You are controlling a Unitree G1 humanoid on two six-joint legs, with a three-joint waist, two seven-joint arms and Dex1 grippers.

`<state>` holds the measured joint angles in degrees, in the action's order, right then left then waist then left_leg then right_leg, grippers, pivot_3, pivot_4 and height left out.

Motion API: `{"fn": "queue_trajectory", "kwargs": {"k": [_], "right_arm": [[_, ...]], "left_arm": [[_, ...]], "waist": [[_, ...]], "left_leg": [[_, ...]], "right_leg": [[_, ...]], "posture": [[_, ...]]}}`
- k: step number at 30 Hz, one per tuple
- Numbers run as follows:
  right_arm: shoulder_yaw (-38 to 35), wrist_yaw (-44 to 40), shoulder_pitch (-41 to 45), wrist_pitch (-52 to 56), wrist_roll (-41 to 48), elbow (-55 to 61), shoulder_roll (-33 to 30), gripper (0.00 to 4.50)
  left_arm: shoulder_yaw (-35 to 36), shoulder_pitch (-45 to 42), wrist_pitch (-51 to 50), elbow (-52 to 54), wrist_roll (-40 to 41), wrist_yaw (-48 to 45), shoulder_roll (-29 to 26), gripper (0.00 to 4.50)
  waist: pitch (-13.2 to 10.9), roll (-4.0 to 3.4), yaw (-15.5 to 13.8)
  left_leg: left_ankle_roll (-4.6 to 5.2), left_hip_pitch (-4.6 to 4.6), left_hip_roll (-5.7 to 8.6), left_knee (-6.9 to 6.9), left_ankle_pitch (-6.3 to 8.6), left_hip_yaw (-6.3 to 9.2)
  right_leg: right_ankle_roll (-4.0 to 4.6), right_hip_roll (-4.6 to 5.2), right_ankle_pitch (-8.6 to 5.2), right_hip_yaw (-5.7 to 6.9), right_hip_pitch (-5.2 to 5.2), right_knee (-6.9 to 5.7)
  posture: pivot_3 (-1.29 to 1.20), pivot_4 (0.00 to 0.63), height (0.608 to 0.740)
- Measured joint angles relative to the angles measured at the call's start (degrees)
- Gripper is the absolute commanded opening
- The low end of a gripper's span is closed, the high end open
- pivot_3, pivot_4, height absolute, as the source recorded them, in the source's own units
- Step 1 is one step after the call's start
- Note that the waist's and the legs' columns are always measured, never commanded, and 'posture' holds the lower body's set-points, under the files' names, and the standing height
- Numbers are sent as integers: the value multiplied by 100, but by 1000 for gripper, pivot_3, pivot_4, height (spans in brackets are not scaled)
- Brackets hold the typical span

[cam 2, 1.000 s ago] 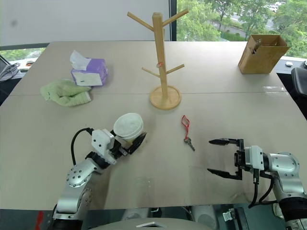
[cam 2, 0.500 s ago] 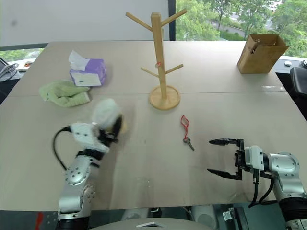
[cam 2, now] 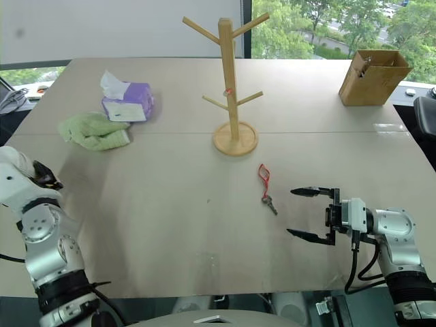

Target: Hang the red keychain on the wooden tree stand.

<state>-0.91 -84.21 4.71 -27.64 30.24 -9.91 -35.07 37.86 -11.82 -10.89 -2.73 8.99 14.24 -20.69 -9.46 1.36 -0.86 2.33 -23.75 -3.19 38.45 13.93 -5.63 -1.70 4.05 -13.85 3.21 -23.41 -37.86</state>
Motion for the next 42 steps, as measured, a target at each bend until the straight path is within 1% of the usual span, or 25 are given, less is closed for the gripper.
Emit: {"fn": "queue_trajectory", "kwargs": {"k": [2, 7, 13, 19, 20, 21, 22, 23, 25, 28, 32, 33, 35, 36, 38, 39, 40, 42], "right_arm": [[0, 14, -4, 9, -5, 4, 1, 4479], [-1, 87, -58, 28, -12, 127, 15, 4479], [-1, 114, -84, 85, -35, 187, 15, 4479], [-1, 168, -90, 123, -57, 218, 15, 4479], [0, 174, -90, 124, -59, 219, 16, 4479], [0, 194, -90, 124, -62, 219, 16, 4479], [0, 202, -90, 124, -65, 219, 16, 4479], [0, 205, -90, 124, -67, 219, 16, 4479], [0, 207, -90, 124, -71, 220, 16, 4479], [0, 207, -89, 126, -72, 221, 16, 4479], [0, 197, -91, 129, -71, 224, 16, 4479], [0, 189, -93, 129, -70, 224, 14, 4479], [2, 177, -88, 129, -70, 224, 14, 4479], [-1, 155, -81, 128, -68, 223, 9, 4479], [-5, 138, -87, 128, -64, 215, 2, 4479], [-7, 135, -87, 128, -64, 214, -4, 4479], [-16, 127, -103, 128, -58, 212, -12, 4479], [-18, 128, -97, 133, -51, 223, -13, 4479]], "left_arm": [[-15, -68, 68, -193, -3, -28, -71, 2770], [-76, -686, 440, -1369, 42, -418, -582, 2770], [-251, -1120, 1110, -2399, 138, -855, -731, 2770], [-271, -1312, 1528, -2936, 171, -956, -890, 2770], [-270, -1324, 1564, -2982, 184, -956, -906, 3328], [-263, -1324, 1665, -3041, 202, -957, -908, 3554], [-264, -1322, 1693, -3059, 210, -958, -908, 3919], [-264, -1317, 1721, -3059, 219, -957, -907, 4399], [-266, -1301, 1772, -3030, 235, -943, -907, 4462], [-292, -1187, 1771, -2878, 245, -896, -858, 4462], [-369, -757, 1679, -2201, 254, -794, -560, 4462], [-377, -543, 1582, -1824, 258, -735, -411, 4462], [-390, -423, 1487, -1586, 259, -675, -330, 4462], [-388, -96, 1337, -970, 253, -544, -129, 4462], [-442, 367, 1098, -181, 247, -356, 276, 4462], [-468, 489, 1025, -8, 246, -312, 377, 4462], [-540, 927, 833, 604, 245, -209, 726, 4462], [-617, 1073, 720, 880, 336, -254, 836, 4462]], "waist": [[1, 3, 2], [2, 6, 1], [1, 7, 14], [0, 11, 15], [0, 11, 14], [0, 11, 10], [0, 11, 7], [0, 12, 6], [1, 13, 7], [1, 13, 12], [1, 13, 11], [1, 13, 12], [1, 13, 7], [3, 14, 12], [3, 13, 13], [4, 15, 12], [4, 16, 8], [6, 18, -18]], "left_leg": [[-2, 0, -1, 0, -1, -1], [-4, 0, -1, 0, -2, 0], [-5, 0, -2, -1, -2, -5], [-5, 0, -3, -1, -2, -6], [-5, 0, -3, -1, -2, -6], [-5, 0, -3, -1, -2, -6], [-5, 0, -3, -1, -2, -6], [-5, -1, -3, -1, -2, -6], [-5, 0, -3, -1, -2, -6], [-5, 0, -3, -1, -2, -6], [-5, 0, -3, -1, -2, -5], [-5, 0, -4, -1, -2, -6], [-5, -1, -4, -1, -2, -3], [-4, 1, -4, -1, -2, -6], [-4, 1, -2, -2, -1, -8], [-4, 2, -2, -2, -1, -7], [0, 3, -4, -2, 1, -5], [19, 0, -4, 0, 12, 8]], "right_leg": [[0, 0, 0, 0, 0, 0], [0, 0, 0, 3, 0, -2], [1, 2, 1, 1, -1, -2], [0, 3, 1, 2, -1, -2], [0, 3, 1, 2, -1, -3], [0, 3, 1, 2, -1, -3], [0, 4, 2, 2, -1, -3], [0, 4, 2, 3, -1, -3], [0, 4, 2, 2, -1, -3], [0, 4, 2, 2, -1, -3], [0, 6, 2, 2, -1, -3], [0, 7, 2, 1, -1, -3], [1, 6, 2, 3, -1, -4], [1, 10, 2, -1, 0, -3], [1, 14, 2, -4, 0, -3], [1, 13, 2, -3, 1, -3], [1, 10, 2, -2, 0, -6], [3, 4, 1, 10, 1, -5]], "posture": [[0, 150, 740], [0, 150, 740], [0, 150, 740], [0, 150, 740], [0, 150, 740], [0, 150, 740], [0, 150, 740], [0, 150, 740], [0, 150, 740], [0, 150, 740], [0, 150, 740], [0, 150, 740], [0, 150, 740], [0, 150, 740], [0, 150, 740], [0, 150, 740], [0, 150, 740], [0, 150, 740]]}}
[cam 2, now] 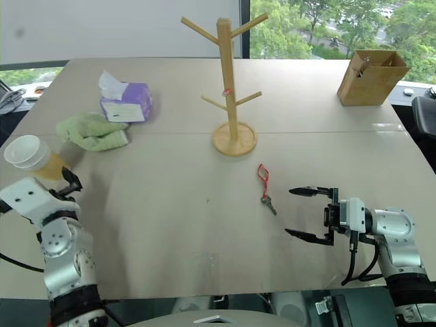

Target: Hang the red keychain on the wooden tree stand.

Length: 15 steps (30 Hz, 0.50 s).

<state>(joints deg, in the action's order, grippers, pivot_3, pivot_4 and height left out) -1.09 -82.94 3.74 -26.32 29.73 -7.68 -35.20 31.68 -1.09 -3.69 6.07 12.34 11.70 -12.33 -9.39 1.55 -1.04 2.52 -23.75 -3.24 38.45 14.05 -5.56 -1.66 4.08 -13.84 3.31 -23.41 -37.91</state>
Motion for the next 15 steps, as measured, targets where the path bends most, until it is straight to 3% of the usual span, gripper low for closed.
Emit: {"fn": "queue_trajectory", "kwargs": {"k": [3, 8, 15], "right_arm": [[-56, 31, -93, 64, 18, 13, -19, 4479], [-145, 553, -99, 759, 117, 414, -21, 4479], [-270, 3222, -95, 3346, 150, 2015, 74, 4479]], "left_arm": [[-569, 470, -167, 830, 385, -546, 348, 4462], [-2094, 758, -593, 1723, 1169, -2505, -178, 4462], [-2539, 1690, -335, 2027, 1578, -4639, -1171, 4462]], "waist": [[6, -6, -17], [7, -10, 25], [24, -45, 104]], "left_leg": [[4, 2, 10, 0, 2, -8], [4, 2, 2, 3, 4, -5], [2, -4, -4, -14, 4, -11]], "right_leg": [[0, 16, 0, -8, 6, 3], [4, 2, -2, -10, 2, 1], [26, -3, -16, -14, -24, -3]], "posture": [[0, 150, 740], [0, 150, 740], [0, 150, 740]]}}
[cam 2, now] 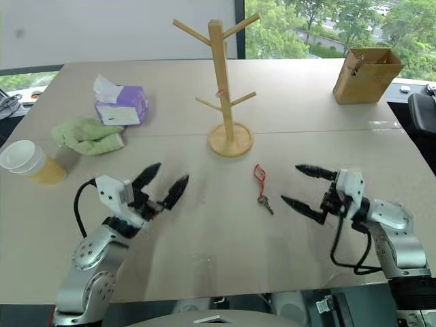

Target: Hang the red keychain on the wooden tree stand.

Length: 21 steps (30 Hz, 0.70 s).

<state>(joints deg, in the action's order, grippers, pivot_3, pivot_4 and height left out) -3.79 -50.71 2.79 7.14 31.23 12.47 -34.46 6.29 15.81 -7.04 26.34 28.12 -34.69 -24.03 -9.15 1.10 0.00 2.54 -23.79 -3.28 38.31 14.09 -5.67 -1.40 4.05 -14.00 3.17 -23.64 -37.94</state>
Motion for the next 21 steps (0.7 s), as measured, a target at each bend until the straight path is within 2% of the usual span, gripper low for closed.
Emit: {"fn": "queue_trajectory", "kwargs": {"k": [3, 8, 11, 13, 17, 21], "right_arm": [[33, 1263, 147, 1442, -22, 794, 23, 4479], [5, 2810, 667, 3823, 872, 1650, 277, 4479], [-47, 3545, 1017, 4781, 1296, 1874, 581, 4479], [-176, 4292, 1437, 5790, 1615, 1918, 946, 4479], [-30, 5119, 1766, 6865, 1577, 2181, 1175, 4479], [357, 5490, 1888, 7381, 1269, 2317, 1329, 4479]], "left_arm": [[98, 239, 405, -46, 8, -623, -267, 4462], [284, 376, 1377, -491, -252, -1261, -410, 4462], [269, 403, 1813, -779, -384, -1542, -412, 4462], [252, 445, 2060, -877, -434, -1669, -396, 4462], [207, 492, 2224, -980, -432, -1782, -369, 4462], [76, 559, 2213, -982, -373, -1893, -365, 4462]], "waist": [[0, 0, -46], [0, 0, -83], [0, 0, -72], [0, -1, -60], [-1, -3, -76], [-1, -4, -43]], "left_leg": [[1, -3, 2, 2, 1, -1], [3, -10, 3, 1, 2, 0], [5, -15, 3, 0, 3, 0], [5, -15, 1, 0, 3, 0], [6, -21, 3, -1, 3, 6], [7, -21, 2, -1, 4, 5]], "right_leg": [[16, 7, -9, 0, -1, 4], [18, 11, -10, 1, -5, 8], [17, 10, -10, 2, -8, 10], [17, 11, -10, 1, -8, 9], [17, 11, -10, 8, -9, 11], [15, 8, -10, 8, -10, 12]], "posture": [[0, 150, 740], [0, 150, 740], [0, 150, 740], [0, 150, 740], [0, 150, 740], [0, 150, 740]]}}
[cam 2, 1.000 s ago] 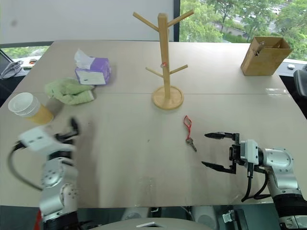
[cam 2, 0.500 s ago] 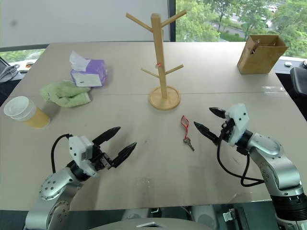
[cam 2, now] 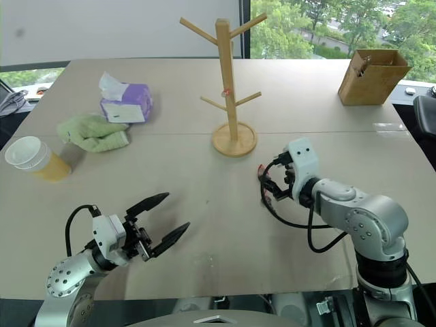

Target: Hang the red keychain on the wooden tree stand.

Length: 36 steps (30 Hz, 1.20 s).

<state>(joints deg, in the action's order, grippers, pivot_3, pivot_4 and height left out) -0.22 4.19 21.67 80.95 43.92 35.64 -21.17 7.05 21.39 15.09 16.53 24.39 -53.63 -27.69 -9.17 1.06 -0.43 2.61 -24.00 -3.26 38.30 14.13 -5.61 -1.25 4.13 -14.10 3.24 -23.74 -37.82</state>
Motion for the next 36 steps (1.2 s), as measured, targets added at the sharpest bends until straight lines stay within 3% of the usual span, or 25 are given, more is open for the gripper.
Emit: {"fn": "queue_trajectory", "kwargs": {"k": [15, 36], "right_arm": [[844, -216, 435, 492, -912, -29, 6, 4479], [1099, -785, 561, 409, -1520, -643, 643, 4479]], "left_arm": [[-302, -19, 277, -368, -246, 45, 257, 4462], [-349, -94, 288, -364, -313, 264, 302, 4462]], "waist": [[-1, -1, 122], [-2, -3, 132]], "left_leg": [[0, -1, -1, -9, 0, 2], [0, -11, -2, -12, 0, 7]], "right_leg": [[-4, -4, -1, 3, -4, 4], [-4, -1, -1, 9, -10, 11]], "posture": [[0, 150, 740], [0, 150, 740]]}}
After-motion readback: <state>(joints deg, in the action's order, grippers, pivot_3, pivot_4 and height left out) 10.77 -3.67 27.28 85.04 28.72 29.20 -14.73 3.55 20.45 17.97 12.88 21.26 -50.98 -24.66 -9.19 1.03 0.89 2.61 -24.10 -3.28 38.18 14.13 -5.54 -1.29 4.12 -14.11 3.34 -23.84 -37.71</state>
